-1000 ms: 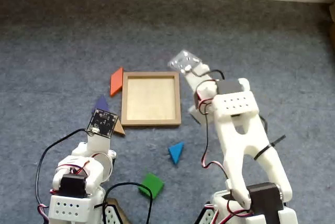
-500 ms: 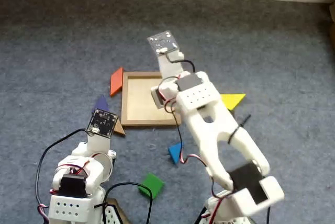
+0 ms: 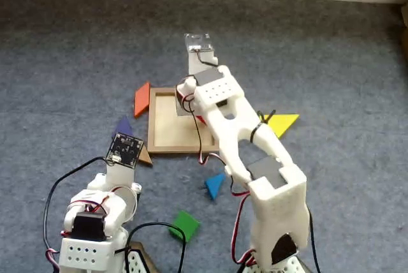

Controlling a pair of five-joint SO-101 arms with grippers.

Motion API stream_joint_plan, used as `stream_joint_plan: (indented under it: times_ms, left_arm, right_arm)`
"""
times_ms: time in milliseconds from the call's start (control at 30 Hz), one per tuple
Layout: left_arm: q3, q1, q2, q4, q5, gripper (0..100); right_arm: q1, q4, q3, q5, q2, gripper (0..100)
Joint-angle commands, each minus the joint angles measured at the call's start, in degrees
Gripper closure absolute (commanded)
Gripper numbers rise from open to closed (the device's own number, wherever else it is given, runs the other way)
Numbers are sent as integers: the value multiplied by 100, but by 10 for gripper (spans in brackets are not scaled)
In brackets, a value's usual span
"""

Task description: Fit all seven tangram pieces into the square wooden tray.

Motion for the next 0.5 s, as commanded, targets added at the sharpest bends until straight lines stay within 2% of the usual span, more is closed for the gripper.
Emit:
stream_joint_plan:
  times_ms: [0,467]
  left_arm:
    - [119,-66,-22,26,-44,993]
    - [119,-66,-22,26,-44,993]
  right_arm:
    - [-154,426,-664,-97,40,822]
    - [-215,541,-752,-97,400,821]
